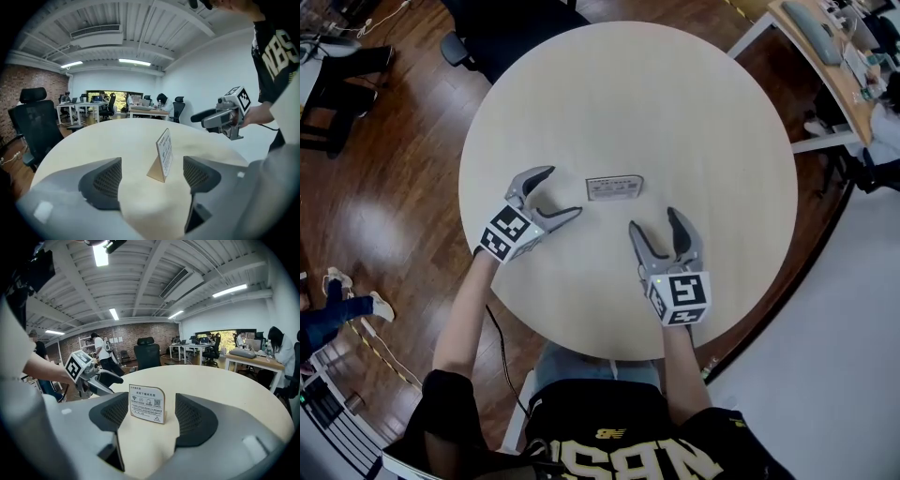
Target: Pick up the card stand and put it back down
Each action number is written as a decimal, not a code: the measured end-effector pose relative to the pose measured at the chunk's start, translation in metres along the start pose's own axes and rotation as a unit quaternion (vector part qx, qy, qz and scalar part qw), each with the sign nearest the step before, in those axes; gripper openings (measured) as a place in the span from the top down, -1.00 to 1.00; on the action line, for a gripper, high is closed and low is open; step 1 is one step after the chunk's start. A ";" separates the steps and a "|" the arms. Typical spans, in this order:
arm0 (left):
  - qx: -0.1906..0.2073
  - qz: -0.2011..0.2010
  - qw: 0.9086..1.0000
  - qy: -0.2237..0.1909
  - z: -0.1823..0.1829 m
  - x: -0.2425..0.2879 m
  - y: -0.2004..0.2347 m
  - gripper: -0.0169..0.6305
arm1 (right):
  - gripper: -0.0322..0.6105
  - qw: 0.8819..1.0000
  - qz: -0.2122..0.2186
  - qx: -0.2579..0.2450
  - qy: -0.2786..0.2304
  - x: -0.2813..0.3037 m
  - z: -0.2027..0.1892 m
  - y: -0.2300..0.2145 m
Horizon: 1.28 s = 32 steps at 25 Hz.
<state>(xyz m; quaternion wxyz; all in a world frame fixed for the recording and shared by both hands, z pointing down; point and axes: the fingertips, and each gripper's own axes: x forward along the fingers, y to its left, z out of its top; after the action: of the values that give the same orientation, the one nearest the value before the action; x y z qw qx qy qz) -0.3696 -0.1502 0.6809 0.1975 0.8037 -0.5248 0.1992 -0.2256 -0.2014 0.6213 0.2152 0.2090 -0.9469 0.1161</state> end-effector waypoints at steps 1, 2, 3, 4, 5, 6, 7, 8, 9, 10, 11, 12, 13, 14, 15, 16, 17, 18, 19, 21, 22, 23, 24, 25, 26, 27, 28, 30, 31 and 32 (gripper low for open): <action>0.001 -0.007 1.000 -0.001 0.002 0.008 -0.002 -0.30 | -0.06 1.000 -0.002 0.001 0.000 0.000 0.000 -0.003; 0.002 -0.012 1.000 -0.003 0.003 0.015 -0.005 -0.27 | -0.06 1.000 -0.006 0.002 0.001 -0.001 0.000 -0.006; 0.002 -0.015 1.000 -0.005 0.005 0.022 -0.007 -0.24 | -0.06 1.000 -0.009 0.003 0.001 -0.002 -0.001 -0.010; 0.003 -0.016 1.000 -0.006 0.007 0.029 -0.008 -0.20 | -0.06 1.000 -0.012 0.005 0.002 -0.003 -0.002 -0.013; 0.003 -0.017 1.000 -0.008 0.008 0.035 -0.010 -0.16 | -0.06 1.000 -0.015 0.006 0.003 -0.004 -0.004 -0.016; 0.002 -0.021 1.000 -0.010 0.009 0.041 -0.012 -0.15 | -0.06 1.000 -0.017 0.008 0.004 -0.005 -0.007 -0.018; 0.002 -0.027 1.000 -0.011 0.010 0.048 -0.016 -0.14 | -0.06 1.000 -0.020 0.009 0.006 -0.007 -0.009 -0.021; 0.002 -0.035 0.999 -0.010 0.010 0.054 -0.020 -0.15 | -0.06 1.000 -0.021 0.010 0.008 -0.008 -0.011 -0.023; 0.003 -0.042 0.999 -0.008 0.009 0.060 -0.024 -0.15 | -0.06 1.000 -0.023 0.011 0.009 -0.010 -0.013 -0.026; 0.005 -0.048 0.999 -0.005 0.009 0.065 -0.027 -0.15 | -0.06 1.000 -0.024 0.011 0.010 -0.011 -0.014 -0.027; 0.005 -0.052 0.999 -0.003 0.008 0.070 -0.029 -0.14 | -0.06 1.000 -0.026 0.012 0.010 -0.012 -0.014 -0.029; 0.006 -0.055 0.998 -0.002 0.009 0.074 -0.031 -0.13 | -0.06 1.000 -0.027 0.012 0.011 -0.013 -0.015 -0.031; 0.006 -0.057 0.998 -0.003 0.009 0.077 -0.033 -0.08 | -0.06 0.999 -0.028 0.013 0.011 -0.014 -0.016 -0.032; 0.006 -0.058 0.998 -0.005 0.011 0.079 -0.034 -0.03 | -0.06 0.999 -0.028 0.013 0.011 -0.015 -0.016 -0.033; 0.007 -0.058 0.998 -0.007 0.012 0.082 -0.036 0.05 | -0.06 0.999 -0.028 0.012 0.010 -0.016 -0.016 -0.034; 0.008 -0.056 0.998 -0.009 0.013 0.084 -0.037 0.14 | -0.06 0.999 -0.028 0.013 0.010 -0.017 -0.017 -0.035; 0.009 -0.053 0.998 -0.011 0.015 0.086 -0.038 0.26 | -0.06 0.999 -0.029 0.013 0.009 -0.019 -0.017 -0.035; 0.009 -0.050 0.999 -0.013 0.016 0.087 -0.038 0.43 | -0.06 0.999 -0.030 0.013 0.008 -0.020 -0.017 -0.036; 0.007 -0.048 0.999 -0.015 0.017 0.088 -0.039 0.71 | -0.06 0.999 -0.030 0.013 0.007 -0.021 -0.016 -0.037; 0.006 -0.049 0.999 -0.017 0.019 0.089 -0.044 0.81 | -0.06 0.999 -0.029 0.013 0.004 -0.024 -0.014 -0.037; 0.005 -0.050 0.999 -0.018 0.020 0.089 -0.048 0.86 | -0.06 1.000 -0.028 0.012 0.002 -0.026 -0.013 -0.036; 0.004 -0.048 0.999 -0.020 0.022 0.089 -0.051 0.89 | -0.06 1.000 -0.027 0.011 0.000 -0.028 -0.011 -0.036; 0.001 -0.047 0.999 -0.023 0.024 0.087 -0.054 0.90 | -0.06 1.000 -0.026 0.011 -0.003 -0.030 -0.009 -0.035; -0.003 -0.045 0.999 -0.027 0.027 0.085 -0.057 0.90 | -0.06 1.000 -0.025 0.010 -0.005 -0.031 -0.006 -0.033; -0.006 -0.042 0.999 -0.031 0.030 0.082 -0.059 0.90 | -0.06 1.000 -0.024 0.010 -0.007 -0.033 -0.003 -0.031; -0.009 -0.039 0.999 -0.036 0.034 0.078 -0.060 0.90 | -0.06 1.000 -0.023 0.009 -0.009 -0.034 0.000 -0.028; -0.013 -0.035 0.998 -0.042 0.040 0.073 -0.062 0.90 | -0.06 1.000 -0.022 0.008 -0.011 -0.036 0.004 -0.026; -0.027 -0.023 0.998 -0.057 0.052 0.062 -0.065 0.90 | -0.06 1.000 -0.019 0.004 -0.018 -0.041 0.013 -0.021; -0.038 -0.014 0.997 -0.066 0.060 0.054 -0.066 0.90 | -0.06 1.000 -0.017 0.003 -0.023 -0.044 0.018 -0.018; -0.052 -0.002 0.996 -0.076 0.068 0.046 -0.067 0.90 | -0.06 0.999 -0.016 0.001 -0.028 -0.048 0.024 -0.015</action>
<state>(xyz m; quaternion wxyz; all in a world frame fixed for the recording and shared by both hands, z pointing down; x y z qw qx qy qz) -0.2832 -0.1961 0.6401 0.1986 0.8065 -0.5461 0.1092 -0.1881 -0.2061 0.5805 0.1901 0.2272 -0.9490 0.1076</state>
